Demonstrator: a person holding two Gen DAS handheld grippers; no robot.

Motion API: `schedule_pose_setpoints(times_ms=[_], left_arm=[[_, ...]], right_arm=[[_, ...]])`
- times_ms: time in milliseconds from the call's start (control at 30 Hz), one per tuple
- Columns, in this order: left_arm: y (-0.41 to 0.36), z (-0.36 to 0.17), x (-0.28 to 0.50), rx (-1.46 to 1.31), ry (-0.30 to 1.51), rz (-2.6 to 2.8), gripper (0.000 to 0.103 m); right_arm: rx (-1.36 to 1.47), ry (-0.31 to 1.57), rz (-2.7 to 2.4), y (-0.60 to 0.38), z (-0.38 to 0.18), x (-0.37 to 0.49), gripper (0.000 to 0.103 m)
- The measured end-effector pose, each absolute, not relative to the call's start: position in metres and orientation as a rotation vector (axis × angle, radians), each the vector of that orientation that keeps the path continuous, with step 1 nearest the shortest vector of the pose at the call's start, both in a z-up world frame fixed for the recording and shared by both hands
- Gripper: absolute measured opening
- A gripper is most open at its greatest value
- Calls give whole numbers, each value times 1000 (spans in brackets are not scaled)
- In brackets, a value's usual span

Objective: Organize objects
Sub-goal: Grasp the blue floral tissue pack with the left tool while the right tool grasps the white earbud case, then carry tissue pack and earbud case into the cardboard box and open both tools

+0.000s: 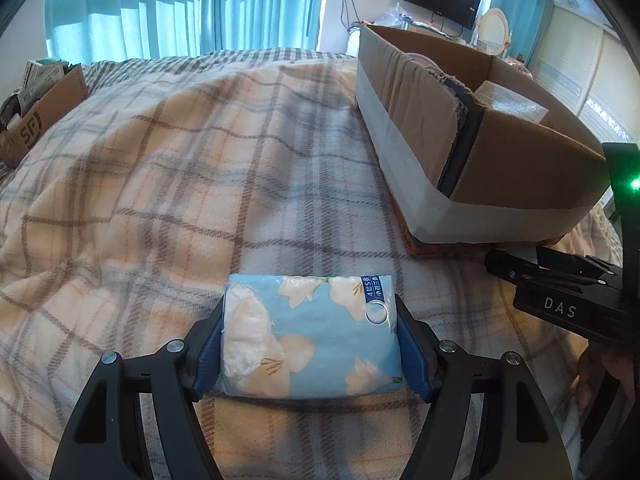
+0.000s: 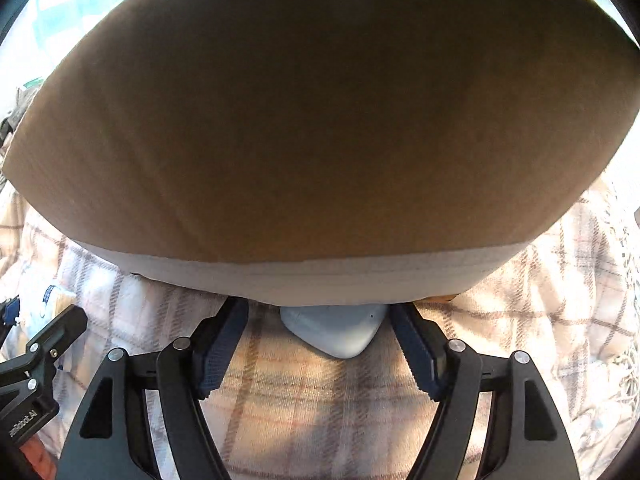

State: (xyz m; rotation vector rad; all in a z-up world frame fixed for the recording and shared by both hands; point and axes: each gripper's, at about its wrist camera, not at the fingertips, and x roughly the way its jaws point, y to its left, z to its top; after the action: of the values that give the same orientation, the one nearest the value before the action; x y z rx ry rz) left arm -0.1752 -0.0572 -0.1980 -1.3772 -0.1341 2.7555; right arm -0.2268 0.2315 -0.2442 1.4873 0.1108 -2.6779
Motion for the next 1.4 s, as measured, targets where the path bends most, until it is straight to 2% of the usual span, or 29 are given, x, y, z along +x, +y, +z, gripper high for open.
schedule_pose_setpoints(times_ms=[200, 500, 933, 1133, 1400], left_arm=[[-64, -198, -171, -1369, -184, 2767, 74], [-81, -190, -148, -1396, -285, 2773, 74], [-74, -161, -111, -1425, -263, 2765, 74], [-69, -126, -90, -1355, -245, 2798, 74], [-48, -50, -86, -1140, -223, 2828, 74]], right_arm=[[1522, 132, -2711, 235, -248, -229, 57], [1511, 103, -2683, 239, -238, -206, 57], [1355, 8, -2684, 229, -191, -120, 57], [1181, -5, -2708, 235, -150, -92, 56], [1022, 4, -2721, 226, -91, -76, 56]])
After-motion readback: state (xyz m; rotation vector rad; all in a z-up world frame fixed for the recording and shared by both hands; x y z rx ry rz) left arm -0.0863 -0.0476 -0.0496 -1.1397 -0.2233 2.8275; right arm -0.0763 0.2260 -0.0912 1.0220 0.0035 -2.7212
